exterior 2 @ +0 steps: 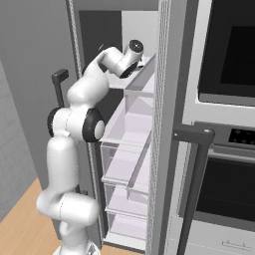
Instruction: Place one cucumber and one chicken drumstick in each tupperware on the nearby counter, to pack two identical lunches.
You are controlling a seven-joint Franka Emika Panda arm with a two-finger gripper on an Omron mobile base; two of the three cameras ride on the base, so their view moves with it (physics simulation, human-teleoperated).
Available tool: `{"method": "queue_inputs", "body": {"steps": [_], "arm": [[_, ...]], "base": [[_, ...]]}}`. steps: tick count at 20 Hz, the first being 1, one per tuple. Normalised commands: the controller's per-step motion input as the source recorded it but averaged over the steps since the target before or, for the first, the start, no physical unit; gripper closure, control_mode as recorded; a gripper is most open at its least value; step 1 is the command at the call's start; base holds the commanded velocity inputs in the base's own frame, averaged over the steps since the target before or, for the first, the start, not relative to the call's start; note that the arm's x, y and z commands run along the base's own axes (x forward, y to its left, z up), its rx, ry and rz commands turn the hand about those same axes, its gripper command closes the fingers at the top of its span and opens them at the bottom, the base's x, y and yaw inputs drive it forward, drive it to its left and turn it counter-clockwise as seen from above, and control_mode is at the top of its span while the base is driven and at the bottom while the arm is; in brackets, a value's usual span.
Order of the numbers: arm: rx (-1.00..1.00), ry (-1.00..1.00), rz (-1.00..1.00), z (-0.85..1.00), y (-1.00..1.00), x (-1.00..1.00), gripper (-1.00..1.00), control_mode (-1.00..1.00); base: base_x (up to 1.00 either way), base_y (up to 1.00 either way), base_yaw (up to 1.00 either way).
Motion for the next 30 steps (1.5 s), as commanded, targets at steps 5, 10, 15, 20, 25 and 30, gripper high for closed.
{"method": "queue_inputs", "body": {"steps": [5, 10, 15, 20, 25, 30], "arm": [[0.0, 0.0, 0.02, -0.18, 0.0, 0.0, 1.0, -1.0], [0.0, 0.0, 0.0, -0.04, -0.02, -0.47, 1.0, -1.0], [0.0, -0.01, -0.07, 0.0, -0.01, -1.0, 1.0, -1.0], [-0.12, -0.18, -0.08, -0.24, 0.16, -1.0, 1.0, -1.0], [-0.02, -0.1, -0.07, 0.24, 0.01, -1.0, 1.0, -1.0], [0.0, 0.09, -0.04, 0.8, 0.01, -1.0, 1.0, -1.0]], "base": [[0.0, 0.0, 0.0], [0.0, 0.0, 0.0], [0.0, 0.0, 0.0], [0.0, 0.0, 0.0], [0.0, 0.0, 0.0], [0.0, 0.0, 0.0]]}}
